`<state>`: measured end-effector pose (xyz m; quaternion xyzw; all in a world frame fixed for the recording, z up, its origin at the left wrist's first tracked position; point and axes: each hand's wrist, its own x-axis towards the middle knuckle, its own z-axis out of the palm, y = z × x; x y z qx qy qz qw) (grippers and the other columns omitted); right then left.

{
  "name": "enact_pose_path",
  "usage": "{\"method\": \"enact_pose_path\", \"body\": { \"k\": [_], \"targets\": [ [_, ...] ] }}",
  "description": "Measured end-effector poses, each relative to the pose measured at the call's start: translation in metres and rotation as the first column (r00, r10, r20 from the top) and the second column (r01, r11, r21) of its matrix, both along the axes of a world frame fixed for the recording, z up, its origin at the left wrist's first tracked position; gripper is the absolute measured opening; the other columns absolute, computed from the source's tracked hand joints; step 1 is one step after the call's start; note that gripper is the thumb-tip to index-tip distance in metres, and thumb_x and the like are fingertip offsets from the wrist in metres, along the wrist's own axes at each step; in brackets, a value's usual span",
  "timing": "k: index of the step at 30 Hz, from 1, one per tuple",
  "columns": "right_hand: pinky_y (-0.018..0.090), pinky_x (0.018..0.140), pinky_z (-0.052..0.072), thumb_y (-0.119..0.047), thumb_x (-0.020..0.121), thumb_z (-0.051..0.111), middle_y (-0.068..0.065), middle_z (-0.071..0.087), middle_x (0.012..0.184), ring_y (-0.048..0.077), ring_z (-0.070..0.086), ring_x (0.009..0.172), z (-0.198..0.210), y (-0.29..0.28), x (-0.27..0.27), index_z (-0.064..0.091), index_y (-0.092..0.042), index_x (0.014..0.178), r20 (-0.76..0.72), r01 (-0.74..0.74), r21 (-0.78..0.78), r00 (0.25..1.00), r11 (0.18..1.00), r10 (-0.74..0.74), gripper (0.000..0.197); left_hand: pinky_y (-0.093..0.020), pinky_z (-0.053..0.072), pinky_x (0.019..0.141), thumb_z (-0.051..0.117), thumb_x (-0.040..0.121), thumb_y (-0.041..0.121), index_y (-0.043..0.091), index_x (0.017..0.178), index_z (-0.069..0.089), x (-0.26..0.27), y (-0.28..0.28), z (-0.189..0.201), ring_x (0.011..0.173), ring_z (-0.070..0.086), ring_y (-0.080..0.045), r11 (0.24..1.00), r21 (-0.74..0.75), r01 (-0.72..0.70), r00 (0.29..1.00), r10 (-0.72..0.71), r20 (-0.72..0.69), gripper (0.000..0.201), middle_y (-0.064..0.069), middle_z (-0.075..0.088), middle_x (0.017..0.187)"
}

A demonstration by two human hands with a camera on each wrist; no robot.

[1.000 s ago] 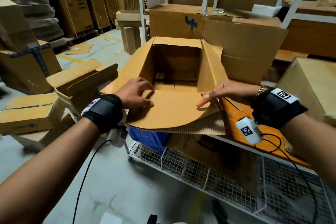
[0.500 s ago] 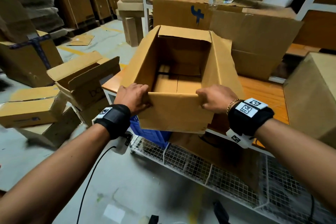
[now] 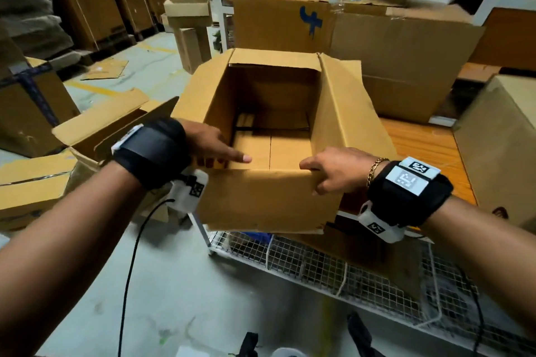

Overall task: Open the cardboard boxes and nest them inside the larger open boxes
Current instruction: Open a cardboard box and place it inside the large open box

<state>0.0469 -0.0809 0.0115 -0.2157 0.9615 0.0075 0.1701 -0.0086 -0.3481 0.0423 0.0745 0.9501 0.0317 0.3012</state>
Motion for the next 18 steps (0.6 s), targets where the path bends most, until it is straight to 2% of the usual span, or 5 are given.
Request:
{"method": "enact_pose_path", "body": {
  "k": [3,6,10,14,18],
  "targets": [
    [0.035,0.083,0.055,-0.036,0.081,0.077,-0.007,0.064,0.110,0.011,0.058,0.096,0.008,-0.006,-0.009,0.058,-0.026,0.126,0.130,0.023,-0.032,0.991,0.999,-0.019,0.050,-0.036,0.045,0.088,0.049,0.078,0.076,0.020,0.123,0.057,-0.022,0.002,0.028,0.105,0.059,-0.019,0.999,0.038,0.037,0.991,-0.032,-0.130,0.073,-0.002,0.064,0.115],
    [0.027,0.074,0.054,-0.037,0.078,0.080,-0.007,0.065,0.104,0.013,0.062,0.094,0.013,-0.013,-0.019,0.060,-0.025,0.110,0.265,0.031,0.004,0.964,0.999,-0.031,0.040,-0.046,0.036,0.104,0.053,0.082,0.070,0.025,0.136,0.049,-0.051,0.007,0.051,0.128,0.047,-0.025,0.997,0.048,0.055,0.981,-0.045,-0.189,0.070,-0.003,0.051,0.140],
    [0.032,0.065,0.054,-0.074,0.064,0.071,-0.007,0.069,0.085,0.016,0.066,0.079,0.025,-0.021,-0.038,0.066,-0.027,0.090,0.460,0.148,-0.009,0.879,0.989,-0.127,0.054,-0.047,0.035,0.106,0.057,0.085,0.063,0.034,0.148,0.033,-0.096,0.017,0.037,0.137,0.037,-0.029,0.990,-0.037,0.133,0.951,-0.138,-0.277,0.074,-0.005,0.035,0.153],
    [0.037,0.084,0.052,-0.070,0.084,0.050,-0.004,0.069,0.108,0.016,0.067,0.098,0.047,-0.031,-0.078,0.060,-0.027,0.111,0.422,0.260,-0.041,0.880,0.965,-0.219,0.052,-0.055,0.026,0.115,0.059,0.085,0.062,0.039,0.154,0.008,-0.129,0.026,0.009,0.147,0.013,-0.037,0.987,-0.121,0.103,0.947,-0.135,-0.291,0.089,-0.006,0.004,0.164],
    [0.039,0.094,0.047,-0.064,0.087,0.055,0.003,0.052,0.139,0.021,0.055,0.114,0.061,-0.045,-0.134,0.041,-0.026,0.144,0.250,0.368,-0.092,0.908,0.925,-0.336,0.070,-0.057,0.025,0.114,0.059,0.085,0.062,0.038,0.155,0.004,-0.149,0.031,-0.002,0.147,0.011,-0.039,0.991,-0.121,0.058,0.951,-0.092,-0.296,0.092,-0.007,0.000,0.164]
  ]
}}
